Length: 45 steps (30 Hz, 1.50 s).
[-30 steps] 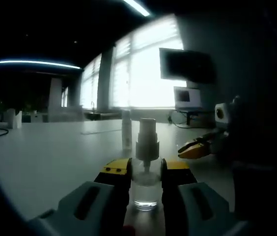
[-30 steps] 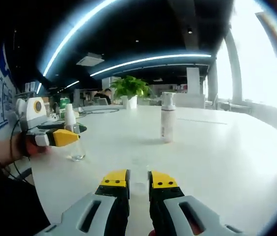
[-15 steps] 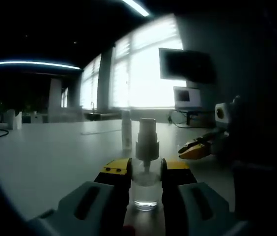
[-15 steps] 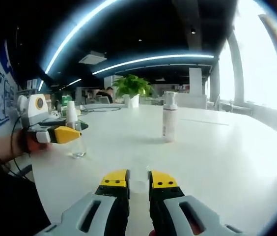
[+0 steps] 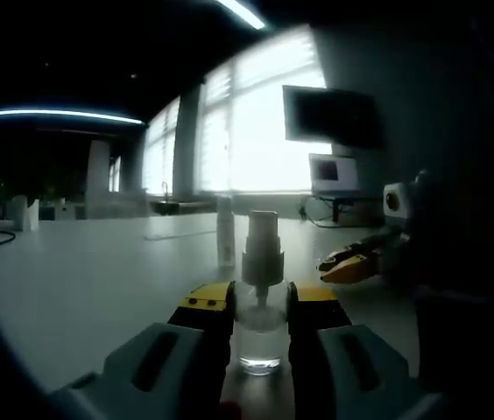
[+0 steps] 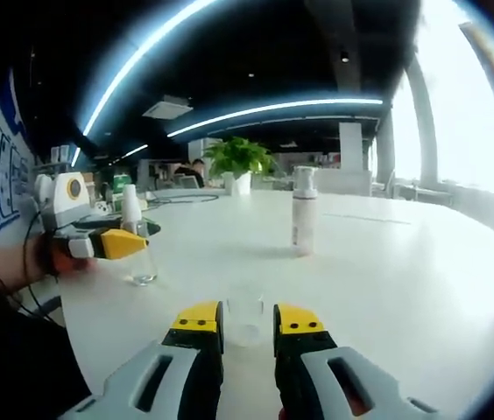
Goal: Clamp pump bottle remove cover press pump head put on cover
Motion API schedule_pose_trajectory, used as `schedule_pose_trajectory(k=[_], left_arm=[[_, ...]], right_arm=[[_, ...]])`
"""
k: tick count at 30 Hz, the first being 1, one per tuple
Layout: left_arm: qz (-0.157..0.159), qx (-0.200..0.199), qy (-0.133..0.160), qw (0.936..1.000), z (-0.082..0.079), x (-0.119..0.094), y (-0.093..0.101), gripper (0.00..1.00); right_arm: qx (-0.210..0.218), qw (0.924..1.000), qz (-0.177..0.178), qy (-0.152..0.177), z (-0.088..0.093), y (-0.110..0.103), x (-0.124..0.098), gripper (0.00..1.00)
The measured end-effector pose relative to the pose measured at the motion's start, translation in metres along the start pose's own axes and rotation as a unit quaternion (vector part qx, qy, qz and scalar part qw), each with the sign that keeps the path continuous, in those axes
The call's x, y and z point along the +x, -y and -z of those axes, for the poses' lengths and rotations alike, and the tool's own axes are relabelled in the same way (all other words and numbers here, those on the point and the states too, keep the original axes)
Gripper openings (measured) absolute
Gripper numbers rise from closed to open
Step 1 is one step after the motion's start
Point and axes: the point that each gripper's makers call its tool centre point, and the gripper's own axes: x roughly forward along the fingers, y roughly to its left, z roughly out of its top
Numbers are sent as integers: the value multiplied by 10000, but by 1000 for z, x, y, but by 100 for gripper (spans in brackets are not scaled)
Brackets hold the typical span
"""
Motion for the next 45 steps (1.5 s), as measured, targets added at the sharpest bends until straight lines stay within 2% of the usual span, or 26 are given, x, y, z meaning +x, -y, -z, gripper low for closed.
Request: schedule_pose_trajectory(k=[9,16,28,45], left_arm=[[-2,-2,-2,10000,0,0,1,15],[1,12,2,10000,0,0,0,15],[-3,4,3,10000,0,0,0,15],[6,36,10,10000,0,0,0,15]], right_arm=[[-49,10000,-57,2,0,-1,0,24],[-39,9997,-112,236,-9,-2,-2,28],[0,9984,-149,542,-22,-2,-5,29],[-230,9952,-27,948,-56,1,-18,29]])
